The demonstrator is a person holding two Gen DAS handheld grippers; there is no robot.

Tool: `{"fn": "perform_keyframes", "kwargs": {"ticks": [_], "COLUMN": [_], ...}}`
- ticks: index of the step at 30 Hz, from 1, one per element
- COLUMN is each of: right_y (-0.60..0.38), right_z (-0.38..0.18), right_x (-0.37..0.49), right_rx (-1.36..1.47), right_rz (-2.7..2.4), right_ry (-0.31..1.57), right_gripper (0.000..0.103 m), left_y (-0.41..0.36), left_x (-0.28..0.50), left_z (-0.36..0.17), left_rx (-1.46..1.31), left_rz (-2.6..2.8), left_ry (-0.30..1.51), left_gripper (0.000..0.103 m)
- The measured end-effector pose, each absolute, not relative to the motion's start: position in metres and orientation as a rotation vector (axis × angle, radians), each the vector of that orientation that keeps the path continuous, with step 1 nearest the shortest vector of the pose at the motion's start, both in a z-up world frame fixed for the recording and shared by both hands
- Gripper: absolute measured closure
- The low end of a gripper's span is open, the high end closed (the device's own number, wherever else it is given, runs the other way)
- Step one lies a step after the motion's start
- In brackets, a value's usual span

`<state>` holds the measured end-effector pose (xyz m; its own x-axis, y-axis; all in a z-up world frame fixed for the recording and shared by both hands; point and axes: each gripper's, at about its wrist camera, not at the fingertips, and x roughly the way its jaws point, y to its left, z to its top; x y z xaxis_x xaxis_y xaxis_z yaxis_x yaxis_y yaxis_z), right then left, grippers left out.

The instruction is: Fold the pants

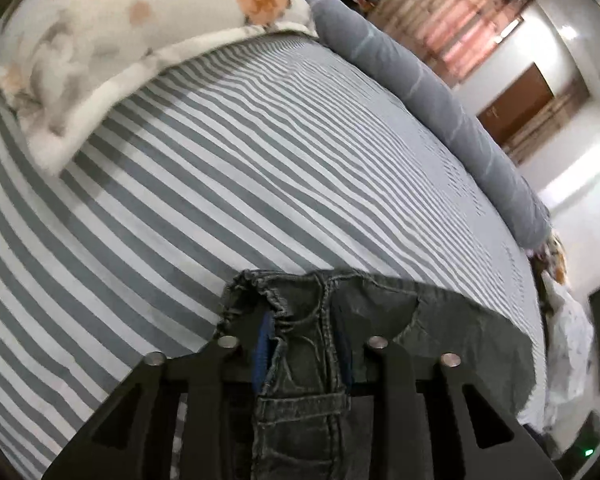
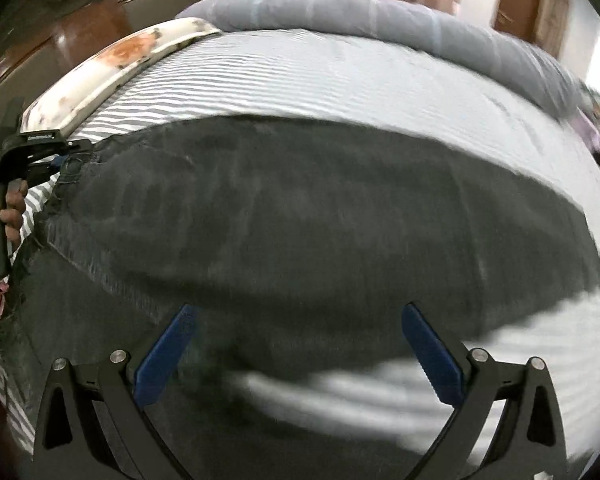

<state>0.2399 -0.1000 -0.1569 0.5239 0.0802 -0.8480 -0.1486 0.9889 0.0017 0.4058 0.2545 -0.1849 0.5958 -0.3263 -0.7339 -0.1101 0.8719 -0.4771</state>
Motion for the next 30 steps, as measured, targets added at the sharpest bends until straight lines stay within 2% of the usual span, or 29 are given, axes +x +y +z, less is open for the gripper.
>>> {"fn": "perform_keyframes", "kwargs": {"ticks": [1, 4, 11, 19, 22, 24, 26, 29, 30], "right_y": [-0.099, -0.091, -0.068, -0.038, -0.024, -0.016, -0.013, -0.006, -0.004], "right_z": [-0.155, -0.150, -0.145, -0.140, -0.146, -0.153, -0.159, -0.172, -0.176], "right_x": [0.251, 0.281, 0.352, 0.422, 0.439, 0.447, 0.455, 0.460, 0.461], "right_rx": [-0.088, -0.121, -0.219, -0.368, -0.409, -0.420, -0.400, -0.422, -0.437], "right_rz": [0.151, 0.167, 0.309, 0.549, 0.634, 0.709, 0.777, 0.857, 0.884], "right_ry": [1.011, 0.996, 0.997, 1.051, 1.095, 1.134, 1.176, 1.245, 1.264], "right_gripper": [0.001, 0.001, 0.001, 0.002, 0.010, 0.025, 0.033, 0.039, 0.048], "left_y": [0.252, 0.250, 0.252, 0.253, 0.249, 0.248, 0.248, 0.248, 0.248], "left_x": [0.404, 0.397, 0.368, 0.348, 0.340, 0.337, 0.335, 0.333, 0.333], "left_z": [-0.184, -0.179, -0.148, -0.129, -0.124, -0.121, -0.121, -0.121, -0.121], "left_rx": [-0.495, -0.521, -0.574, -0.606, -0.584, -0.571, -0.561, -0.548, -0.547], "left_rz": [-0.102, -0.092, -0.164, -0.219, -0.229, -0.234, -0.235, -0.238, -0.238], "left_ry": [0.914, 0.859, 0.670, 0.569, 0.546, 0.534, 0.531, 0.524, 0.525], "left_gripper": [0.094, 0.096, 0.097, 0.097, 0.097, 0.097, 0.097, 0.097, 0.097]}}
